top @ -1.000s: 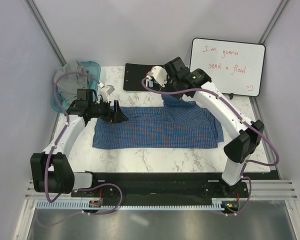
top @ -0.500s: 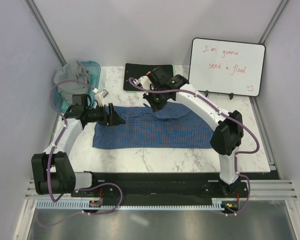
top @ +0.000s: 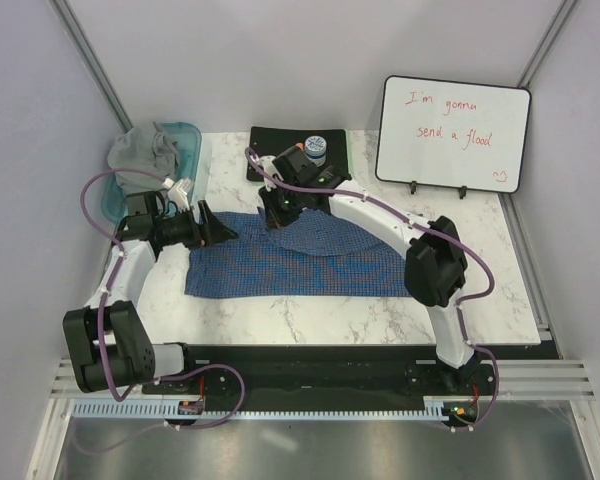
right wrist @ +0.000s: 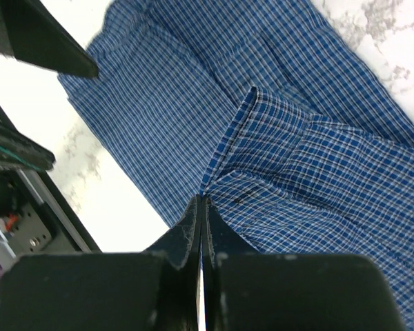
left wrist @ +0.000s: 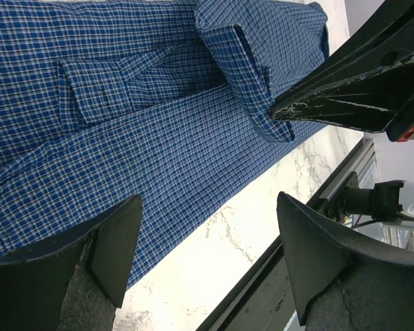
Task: Fold and stack the long sleeve shirts
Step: Fold the shirt
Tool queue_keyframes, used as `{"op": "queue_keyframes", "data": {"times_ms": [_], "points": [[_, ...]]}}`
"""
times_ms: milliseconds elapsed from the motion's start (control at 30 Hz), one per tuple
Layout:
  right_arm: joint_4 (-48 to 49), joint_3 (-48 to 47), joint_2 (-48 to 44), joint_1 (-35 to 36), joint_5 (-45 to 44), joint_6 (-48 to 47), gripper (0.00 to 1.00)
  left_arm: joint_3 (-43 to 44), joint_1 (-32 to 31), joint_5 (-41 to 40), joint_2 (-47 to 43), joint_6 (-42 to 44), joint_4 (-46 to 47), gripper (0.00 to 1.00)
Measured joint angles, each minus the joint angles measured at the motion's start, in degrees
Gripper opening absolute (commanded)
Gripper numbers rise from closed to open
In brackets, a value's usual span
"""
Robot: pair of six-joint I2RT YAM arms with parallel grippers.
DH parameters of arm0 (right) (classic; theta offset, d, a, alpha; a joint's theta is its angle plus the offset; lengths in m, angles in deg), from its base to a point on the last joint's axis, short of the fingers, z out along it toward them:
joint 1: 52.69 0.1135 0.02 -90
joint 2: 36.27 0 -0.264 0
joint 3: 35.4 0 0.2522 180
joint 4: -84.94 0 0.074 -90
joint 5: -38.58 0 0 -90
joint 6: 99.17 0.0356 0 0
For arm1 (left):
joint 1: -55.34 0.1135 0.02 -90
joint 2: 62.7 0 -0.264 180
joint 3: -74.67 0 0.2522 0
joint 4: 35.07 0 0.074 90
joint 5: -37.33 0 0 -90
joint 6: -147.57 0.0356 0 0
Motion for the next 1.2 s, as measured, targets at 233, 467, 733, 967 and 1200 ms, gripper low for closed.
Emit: {"op": "queue_keyframes", "data": {"times_ms": [233,467,733,967,1200], "points": [[6.49,0.74,2.21,1.49,0.46,6.47,0.0,-0.9,2.25,0.31,0.0,-0.04,0.31,0.84],[10.56,1.86,2.29,3.93,1.33,11.82,0.0,-0.9,4.07,-0.04,0.02,-0.04,0.28,0.84],[16.04,3.34,3.08,6.14,1.88,16.7,0.0,-0.87,5.99,-1.27,0.02,0.13,-0.2,0.84],[19.8,3.34,6.1,6.14,0.48,18.93,0.0,-0.85,6.67,-1.97,0.2,1.31,-1.2,0.84],[22.77,3.34,8.26,6.08,-3.08,18.75,0.0,-0.85,6.97,-3.19,0.52,2.95,-1.55,0.84]]}}
